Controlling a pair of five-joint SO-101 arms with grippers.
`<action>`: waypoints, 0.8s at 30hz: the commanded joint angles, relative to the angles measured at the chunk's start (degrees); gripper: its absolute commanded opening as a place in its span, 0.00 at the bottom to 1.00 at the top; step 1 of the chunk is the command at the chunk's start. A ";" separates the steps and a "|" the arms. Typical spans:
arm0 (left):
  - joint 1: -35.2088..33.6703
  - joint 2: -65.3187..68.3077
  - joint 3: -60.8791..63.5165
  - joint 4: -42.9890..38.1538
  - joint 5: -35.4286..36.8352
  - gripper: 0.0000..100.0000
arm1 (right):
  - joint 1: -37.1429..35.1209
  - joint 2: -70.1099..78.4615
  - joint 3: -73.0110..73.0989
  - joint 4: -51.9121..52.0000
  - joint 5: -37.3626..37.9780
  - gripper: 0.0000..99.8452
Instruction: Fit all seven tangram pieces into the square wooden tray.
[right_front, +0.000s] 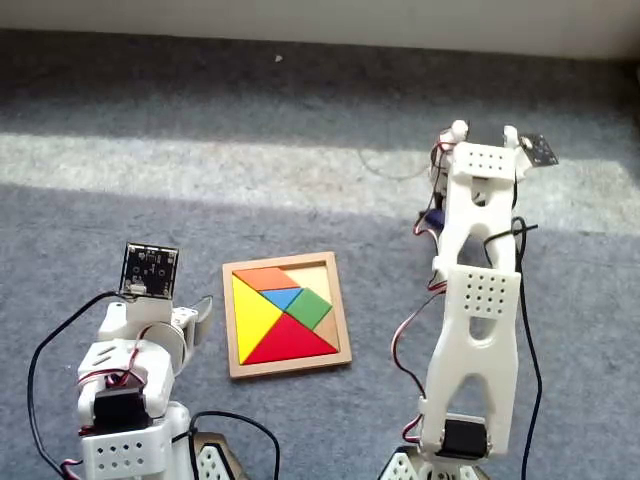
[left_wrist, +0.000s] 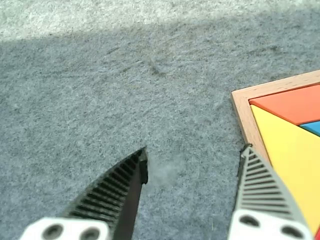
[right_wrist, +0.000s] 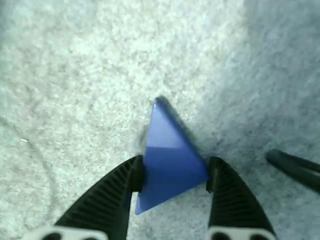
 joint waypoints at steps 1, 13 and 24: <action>0.84 -0.66 -0.31 -0.09 -0.44 0.29 | -0.04 -1.54 -2.77 0.48 -0.44 0.11; 0.84 -0.66 -0.31 -0.26 -0.44 0.29 | -1.27 -5.67 -11.03 5.76 10.90 0.11; 0.84 -0.66 -0.31 -0.26 -0.44 0.29 | -5.49 -10.33 -9.98 5.93 25.14 0.01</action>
